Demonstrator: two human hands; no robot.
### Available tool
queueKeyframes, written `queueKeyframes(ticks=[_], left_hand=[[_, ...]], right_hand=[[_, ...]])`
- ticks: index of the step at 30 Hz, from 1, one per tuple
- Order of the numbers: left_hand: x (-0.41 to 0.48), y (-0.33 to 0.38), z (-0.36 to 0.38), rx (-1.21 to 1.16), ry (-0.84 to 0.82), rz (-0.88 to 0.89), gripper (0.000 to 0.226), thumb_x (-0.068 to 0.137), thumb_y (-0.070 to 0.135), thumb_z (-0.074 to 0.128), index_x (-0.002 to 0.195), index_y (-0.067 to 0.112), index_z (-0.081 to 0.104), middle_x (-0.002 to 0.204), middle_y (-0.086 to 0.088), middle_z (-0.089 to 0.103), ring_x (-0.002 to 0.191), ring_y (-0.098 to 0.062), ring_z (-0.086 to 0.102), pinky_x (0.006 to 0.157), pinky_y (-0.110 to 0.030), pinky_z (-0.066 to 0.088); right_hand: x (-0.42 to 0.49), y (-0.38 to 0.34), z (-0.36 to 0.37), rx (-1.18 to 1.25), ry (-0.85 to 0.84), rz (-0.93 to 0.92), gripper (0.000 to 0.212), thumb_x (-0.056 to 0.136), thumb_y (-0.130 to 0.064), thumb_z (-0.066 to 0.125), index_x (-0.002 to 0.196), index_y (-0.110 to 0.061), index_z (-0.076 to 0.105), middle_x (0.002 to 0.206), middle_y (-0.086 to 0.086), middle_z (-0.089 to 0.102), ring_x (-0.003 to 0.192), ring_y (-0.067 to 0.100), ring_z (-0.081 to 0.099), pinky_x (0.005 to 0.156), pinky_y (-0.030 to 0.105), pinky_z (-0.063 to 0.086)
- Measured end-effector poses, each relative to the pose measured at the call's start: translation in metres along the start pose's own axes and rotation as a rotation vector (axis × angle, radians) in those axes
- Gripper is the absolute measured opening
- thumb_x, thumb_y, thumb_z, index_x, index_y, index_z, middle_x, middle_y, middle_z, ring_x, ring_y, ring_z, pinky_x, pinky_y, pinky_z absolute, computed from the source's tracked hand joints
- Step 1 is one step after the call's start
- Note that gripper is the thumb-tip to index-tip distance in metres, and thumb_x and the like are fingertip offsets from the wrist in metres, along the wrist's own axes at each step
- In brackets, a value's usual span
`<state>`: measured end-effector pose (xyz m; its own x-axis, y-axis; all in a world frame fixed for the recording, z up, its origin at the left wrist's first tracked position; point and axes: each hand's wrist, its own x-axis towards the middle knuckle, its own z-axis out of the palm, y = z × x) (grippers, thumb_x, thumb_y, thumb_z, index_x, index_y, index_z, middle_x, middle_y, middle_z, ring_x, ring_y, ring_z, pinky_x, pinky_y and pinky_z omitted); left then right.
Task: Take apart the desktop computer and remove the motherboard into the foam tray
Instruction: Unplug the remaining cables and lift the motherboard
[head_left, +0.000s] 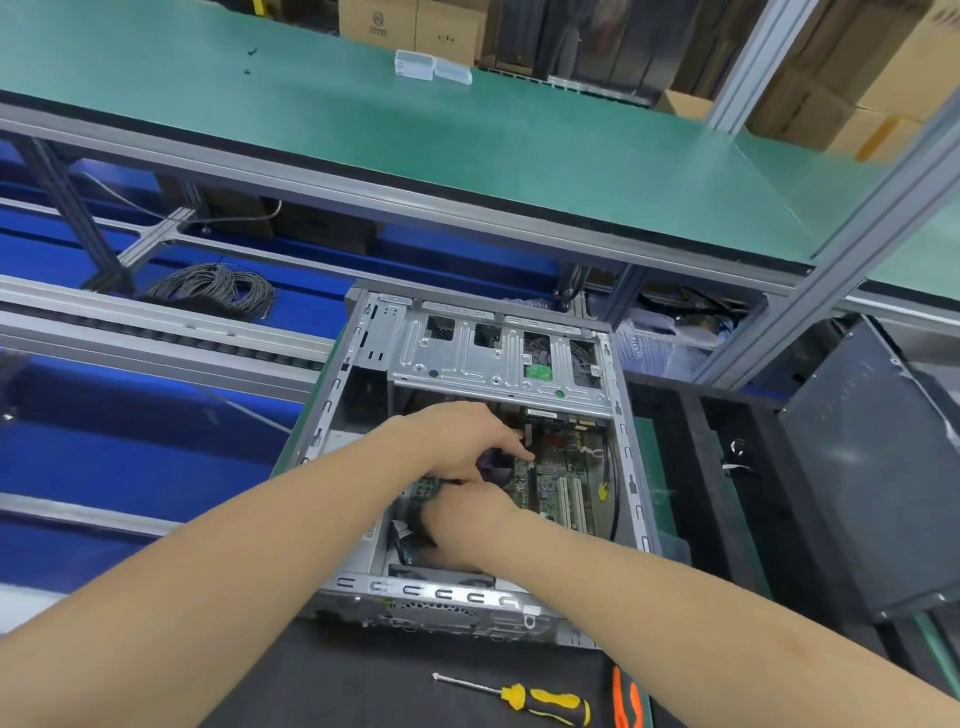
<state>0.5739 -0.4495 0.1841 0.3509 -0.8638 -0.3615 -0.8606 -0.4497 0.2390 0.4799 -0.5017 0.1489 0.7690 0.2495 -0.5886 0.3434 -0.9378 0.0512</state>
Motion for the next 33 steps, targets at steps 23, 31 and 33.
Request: queueKeyframes(ticks=[23, 31, 33], left_hand=[[0.001, 0.016, -0.006, -0.029, -0.069, -0.120, 0.067, 0.085, 0.032, 0.083, 0.145, 0.042, 0.055, 0.159, 0.011, 0.043, 0.139, -0.027, 0.047, 0.108, -0.038, 0.043], [0.002, 0.015, -0.007, -0.071, -0.072, -0.134, 0.069, 0.083, 0.030, 0.085, 0.144, 0.041, 0.056, 0.160, 0.013, 0.039, 0.143, -0.023, 0.045, 0.115, -0.040, 0.041], [0.002, 0.015, -0.007, -0.087, -0.067, -0.144, 0.069, 0.081, 0.030, 0.086, 0.143, 0.042, 0.057, 0.159, 0.010, 0.043, 0.141, -0.023, 0.046, 0.114, -0.040, 0.042]], right_hand=[[0.016, -0.008, 0.013, 0.210, -0.073, 0.190, 0.048, 0.105, -0.046, 0.047, 0.128, -0.006, 0.060, 0.110, 0.011, 0.060, 0.106, 0.034, 0.060, 0.080, 0.041, 0.045], [0.016, -0.007, 0.008, 0.248, -0.134, 0.198, 0.047, 0.105, -0.041, 0.050, 0.133, -0.004, 0.057, 0.114, 0.012, 0.058, 0.103, 0.034, 0.058, 0.082, 0.042, 0.049], [0.016, -0.006, 0.008, 0.264, -0.113, 0.196, 0.046, 0.103, -0.042, 0.054, 0.129, -0.004, 0.059, 0.107, 0.011, 0.056, 0.099, 0.034, 0.058, 0.080, 0.041, 0.050]])
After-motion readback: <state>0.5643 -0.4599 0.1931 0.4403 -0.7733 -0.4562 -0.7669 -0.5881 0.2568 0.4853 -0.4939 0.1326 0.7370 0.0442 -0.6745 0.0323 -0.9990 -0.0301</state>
